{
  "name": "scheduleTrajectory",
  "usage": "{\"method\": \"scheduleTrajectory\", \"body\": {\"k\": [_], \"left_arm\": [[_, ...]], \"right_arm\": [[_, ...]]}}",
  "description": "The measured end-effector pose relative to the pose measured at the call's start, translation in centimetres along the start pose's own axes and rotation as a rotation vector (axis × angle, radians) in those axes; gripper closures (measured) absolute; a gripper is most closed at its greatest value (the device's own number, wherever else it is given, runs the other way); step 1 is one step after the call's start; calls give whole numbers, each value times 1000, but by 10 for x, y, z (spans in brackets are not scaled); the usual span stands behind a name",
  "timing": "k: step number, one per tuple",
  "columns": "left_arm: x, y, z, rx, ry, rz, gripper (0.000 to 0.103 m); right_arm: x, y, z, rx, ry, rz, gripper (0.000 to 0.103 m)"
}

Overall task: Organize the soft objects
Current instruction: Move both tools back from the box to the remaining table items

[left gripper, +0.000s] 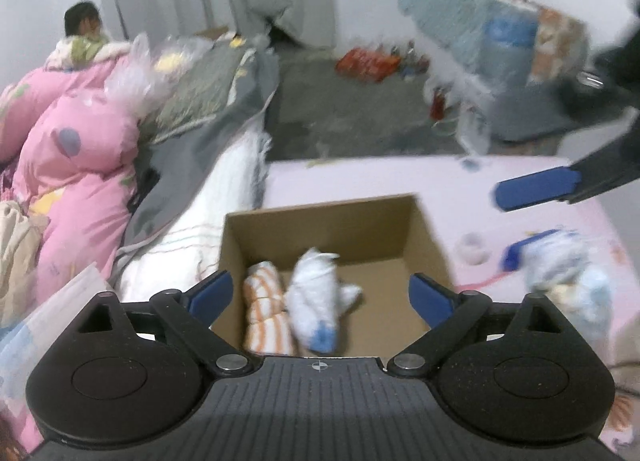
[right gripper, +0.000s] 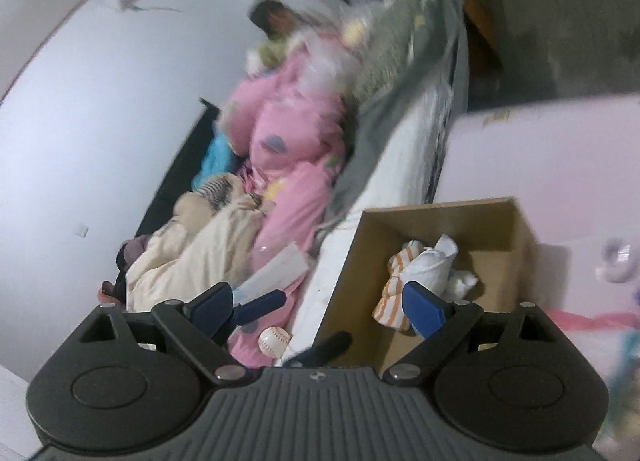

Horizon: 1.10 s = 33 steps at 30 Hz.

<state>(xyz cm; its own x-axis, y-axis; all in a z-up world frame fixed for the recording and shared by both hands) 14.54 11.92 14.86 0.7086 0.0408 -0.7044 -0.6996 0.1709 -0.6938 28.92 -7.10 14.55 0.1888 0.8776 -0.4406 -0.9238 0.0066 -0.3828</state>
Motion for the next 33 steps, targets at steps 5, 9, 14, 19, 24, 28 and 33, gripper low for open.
{"method": "scheduleTrajectory", "body": {"k": [5, 9, 14, 19, 24, 28, 33], "left_arm": [[-62, 10, -36, 15, 95, -76, 2], [-99, 26, -76, 44, 169, -117, 0], [-107, 55, -136, 62, 286, -84, 0], [-80, 81, -201, 87, 388, -47, 0], [-40, 102, -257, 123, 418, -44, 0], [-10, 115, -283, 136, 339, -87, 1], [27, 120, -300, 96, 307, -104, 5]], "right_arm": [[-96, 48, 6, -72, 14, -101, 17], [-153, 94, -9, -69, 31, -158, 17], [-199, 142, -44, -22, 27, -192, 17], [-226, 167, -86, 37, 72, -217, 17], [-237, 168, -135, 116, 166, -207, 17], [-235, 151, -170, 164, 245, -208, 17], [-220, 117, -211, 196, 341, -187, 20]]}}
Point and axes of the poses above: each gripper's, at about its wrist camera, not at the fingertips, and x roughly the way its jaws point, z to its left, y to its underside, the point moved 1 cm from there along x, roughly the way its jaws point, and after that the axes turned 6 degrees about x, right-handed, at the moved point
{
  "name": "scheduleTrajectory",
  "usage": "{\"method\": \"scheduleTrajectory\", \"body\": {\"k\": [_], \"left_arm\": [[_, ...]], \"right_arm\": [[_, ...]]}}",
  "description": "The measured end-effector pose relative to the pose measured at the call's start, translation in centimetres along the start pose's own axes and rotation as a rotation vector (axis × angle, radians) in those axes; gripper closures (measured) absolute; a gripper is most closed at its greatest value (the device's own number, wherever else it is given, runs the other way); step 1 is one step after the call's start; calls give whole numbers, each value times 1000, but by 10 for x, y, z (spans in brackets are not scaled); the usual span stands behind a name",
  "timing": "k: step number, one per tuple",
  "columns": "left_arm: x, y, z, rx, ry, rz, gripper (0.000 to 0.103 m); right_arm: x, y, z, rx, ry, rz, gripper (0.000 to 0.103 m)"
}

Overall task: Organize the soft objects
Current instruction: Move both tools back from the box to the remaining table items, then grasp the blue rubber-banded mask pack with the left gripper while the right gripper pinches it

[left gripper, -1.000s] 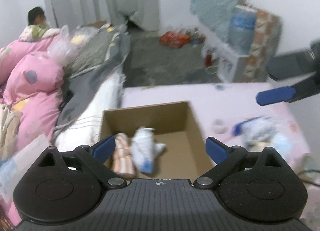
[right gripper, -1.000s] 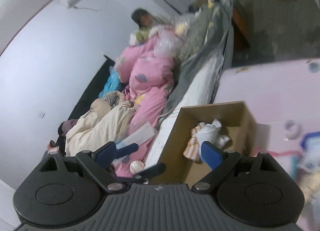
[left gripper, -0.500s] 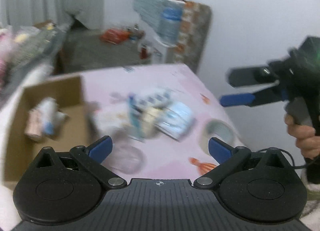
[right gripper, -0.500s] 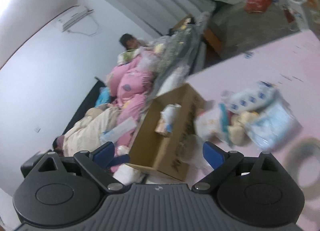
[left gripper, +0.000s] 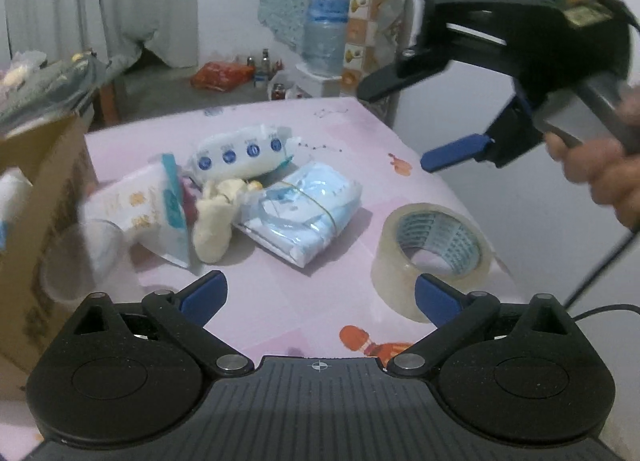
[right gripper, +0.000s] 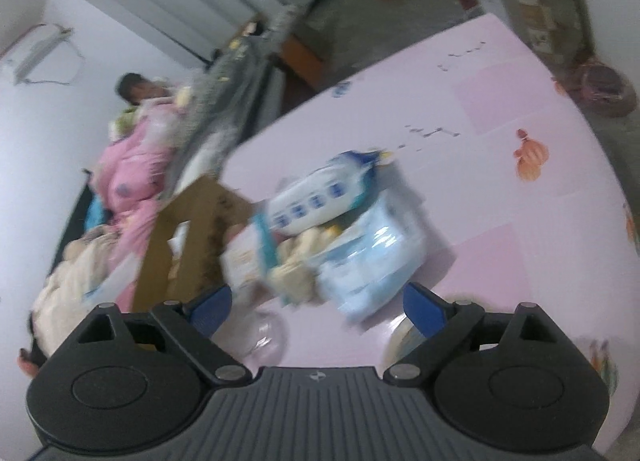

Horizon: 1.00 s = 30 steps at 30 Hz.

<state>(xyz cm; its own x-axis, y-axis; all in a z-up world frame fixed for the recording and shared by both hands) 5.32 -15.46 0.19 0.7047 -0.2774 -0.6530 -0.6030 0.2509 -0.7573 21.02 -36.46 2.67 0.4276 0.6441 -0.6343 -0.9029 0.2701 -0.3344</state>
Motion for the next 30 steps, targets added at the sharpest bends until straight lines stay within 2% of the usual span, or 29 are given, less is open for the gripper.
{"method": "scheduleTrajectory", "body": {"k": [4, 6, 7, 12, 18, 23, 26, 30], "left_arm": [[21, 3, 3, -23, 14, 13, 12], [28, 4, 7, -45, 21, 12, 23], [31, 3, 10, -60, 29, 16, 24], [46, 1, 23, -143, 62, 21, 33], [62, -3, 31, -190, 97, 37, 46], [74, -5, 36, -228, 122, 58, 52], [72, -3, 37, -233, 125, 61, 53], [64, -4, 37, -241, 153, 62, 56]], "right_arm": [[34, -24, -12, -30, 70, 49, 26], [51, -34, -18, -42, 102, 69, 28], [58, -38, -20, -47, 110, 79, 31], [87, -51, -34, -31, 114, 151, 31], [111, -57, -39, -18, 100, 223, 32], [116, -53, -36, -10, 60, 279, 41], [106, -49, -29, -45, 66, 255, 45], [87, -44, -18, -90, 68, 214, 58]]}}
Point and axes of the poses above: each gripper's, at about its wrist camera, not at the fingertips, and x roughly the way its jaws point, z to its left, y to its underside, the point moved 1 cm from there along x, roughly the way its jaws point, and after that the axes turned 6 degrees about x, right-handed, at the moved point
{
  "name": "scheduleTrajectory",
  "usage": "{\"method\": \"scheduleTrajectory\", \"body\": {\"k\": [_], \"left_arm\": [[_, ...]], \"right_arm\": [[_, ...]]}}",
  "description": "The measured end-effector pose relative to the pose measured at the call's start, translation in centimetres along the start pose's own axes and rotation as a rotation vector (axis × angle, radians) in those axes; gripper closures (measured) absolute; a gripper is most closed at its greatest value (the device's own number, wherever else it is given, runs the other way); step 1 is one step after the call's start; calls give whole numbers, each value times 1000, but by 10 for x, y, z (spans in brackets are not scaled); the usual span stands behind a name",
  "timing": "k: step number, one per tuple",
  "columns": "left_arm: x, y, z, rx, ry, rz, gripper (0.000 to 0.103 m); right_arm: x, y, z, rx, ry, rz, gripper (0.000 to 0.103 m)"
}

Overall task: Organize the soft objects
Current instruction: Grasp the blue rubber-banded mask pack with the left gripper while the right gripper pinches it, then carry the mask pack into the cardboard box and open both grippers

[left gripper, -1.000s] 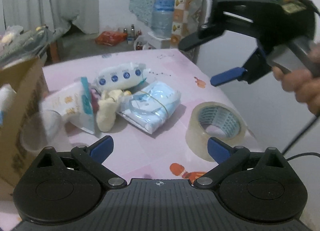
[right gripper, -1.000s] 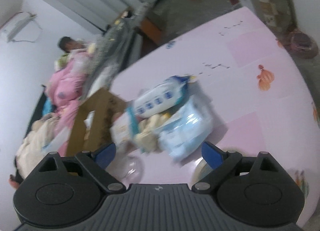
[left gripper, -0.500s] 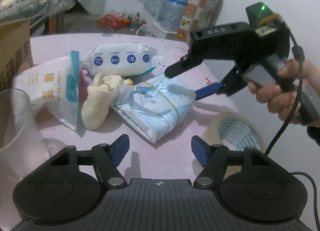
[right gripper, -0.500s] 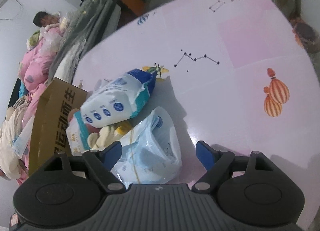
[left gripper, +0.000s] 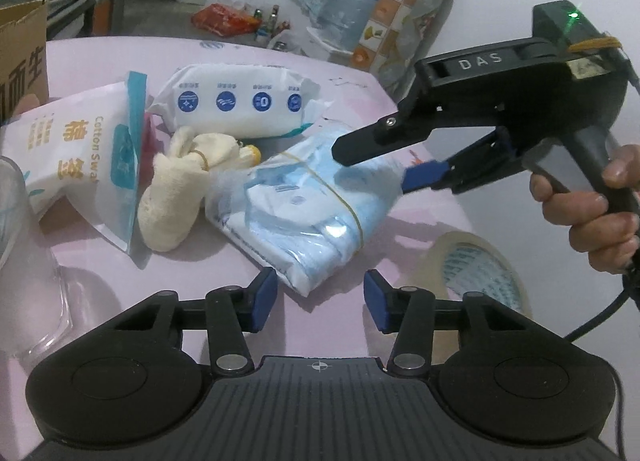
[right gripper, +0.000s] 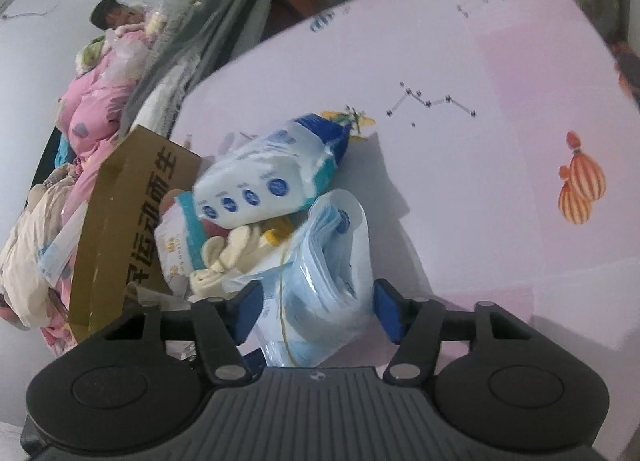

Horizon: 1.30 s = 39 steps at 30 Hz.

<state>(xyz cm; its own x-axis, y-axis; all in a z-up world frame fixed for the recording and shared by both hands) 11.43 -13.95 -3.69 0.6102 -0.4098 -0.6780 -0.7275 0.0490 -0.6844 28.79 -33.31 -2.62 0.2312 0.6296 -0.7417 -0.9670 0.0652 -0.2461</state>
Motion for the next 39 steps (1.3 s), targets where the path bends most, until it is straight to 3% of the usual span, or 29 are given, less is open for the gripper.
{"method": "scheduleTrajectory", "body": {"k": [4, 6, 15, 21, 27, 33, 39], "left_arm": [[-13, 2, -9, 26, 20, -21, 57], [-19, 5, -13, 38, 26, -25, 62], [-49, 16, -28, 74, 58, -56, 74], [-94, 15, -33, 76, 103, -140, 74], [-156, 8, -30, 65, 122, -286, 74], [-212, 0, -3, -5, 70, -422, 74], [-238, -17, 48, -117, -63, -480, 74]], "right_arm": [[-21, 12, 13, -56, 21, -56, 69], [-29, 20, 18, -81, 40, -82, 73], [-59, 58, 51, -181, 79, -174, 76], [-98, 87, 85, -233, 56, -263, 76], [-142, 112, 139, -323, 3, -367, 76], [-151, 113, 211, -462, -89, -408, 76], [-108, 81, 283, -551, -186, -325, 76]]}}
Point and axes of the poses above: each gripper's, at about its wrist camera, not at the fingertips, and x roughly the way its jaws point, z to its left, y to its underside, the point moved 1 cm from there along x, roughly the way its jaws point, and after that the axes turned 6 degrees about x, right-handed, at the moved point
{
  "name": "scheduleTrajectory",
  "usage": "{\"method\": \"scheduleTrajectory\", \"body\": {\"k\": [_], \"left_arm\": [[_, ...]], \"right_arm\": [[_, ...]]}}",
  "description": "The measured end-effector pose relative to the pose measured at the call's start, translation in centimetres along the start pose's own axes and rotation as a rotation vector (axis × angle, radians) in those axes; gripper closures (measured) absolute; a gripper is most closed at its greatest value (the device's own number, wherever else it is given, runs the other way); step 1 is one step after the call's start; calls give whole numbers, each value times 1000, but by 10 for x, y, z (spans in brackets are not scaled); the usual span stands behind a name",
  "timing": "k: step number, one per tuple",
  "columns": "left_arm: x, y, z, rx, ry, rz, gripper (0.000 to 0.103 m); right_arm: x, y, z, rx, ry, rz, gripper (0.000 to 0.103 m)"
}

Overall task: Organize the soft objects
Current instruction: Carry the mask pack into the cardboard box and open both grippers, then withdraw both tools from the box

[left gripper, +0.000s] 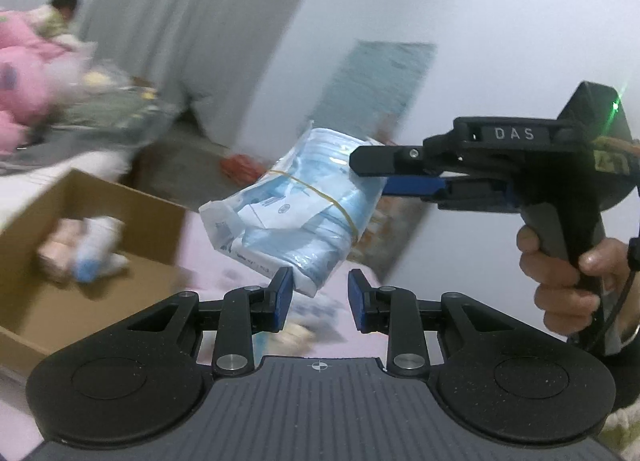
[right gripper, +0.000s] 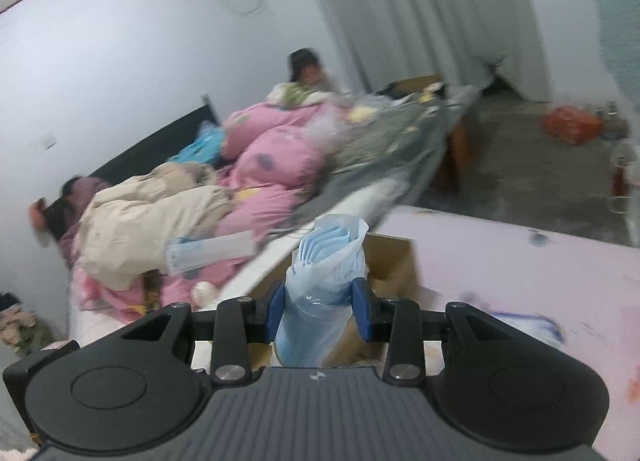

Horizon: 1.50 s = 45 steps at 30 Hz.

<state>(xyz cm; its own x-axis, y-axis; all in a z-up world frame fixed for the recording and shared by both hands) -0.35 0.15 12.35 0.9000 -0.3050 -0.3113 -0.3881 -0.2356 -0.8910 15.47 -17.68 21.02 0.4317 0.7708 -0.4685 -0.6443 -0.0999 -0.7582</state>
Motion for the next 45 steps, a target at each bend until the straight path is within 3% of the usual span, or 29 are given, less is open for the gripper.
{"method": "scheduleTrajectory", "body": {"k": [8, 15, 18, 25, 32, 39, 45], "left_arm": [[42, -23, 82, -150, -132, 79, 74], [111, -14, 148, -369, -117, 254, 74], [134, -12, 160, -418, -106, 293, 74], [153, -4, 175, -472, -101, 325, 74], [107, -16, 173, -395, -194, 247, 67], [42, -27, 172, -317, -363, 87, 37], [0, -34, 176, -273, -513, -39, 22]], "right_arm": [[133, -46, 2, 22, -81, 165, 76], [240, -56, -38, 113, -27, 339, 77], [270, -52, -55, 150, -1, 415, 78], [293, -42, -65, 85, 118, 443, 78], [274, -49, -50, -7, 131, 401, 77], [268, -18, 6, -287, 148, 454, 66], [282, 15, 35, -446, 168, 562, 64]]}}
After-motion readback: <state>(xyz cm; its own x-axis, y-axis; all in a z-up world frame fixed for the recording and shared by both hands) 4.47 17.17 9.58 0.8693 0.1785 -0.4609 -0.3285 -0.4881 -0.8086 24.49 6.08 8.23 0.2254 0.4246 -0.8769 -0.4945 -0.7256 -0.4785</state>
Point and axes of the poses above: each gripper's, at about its wrist camera, not at the fingertips, and x roughly the way its jaws point, z to its left, y to its underside, the point moved 1 cm from there along x, roughly the way its jaws point, and after that the axes turned 6 degrees about x, right-handed, at the moved point
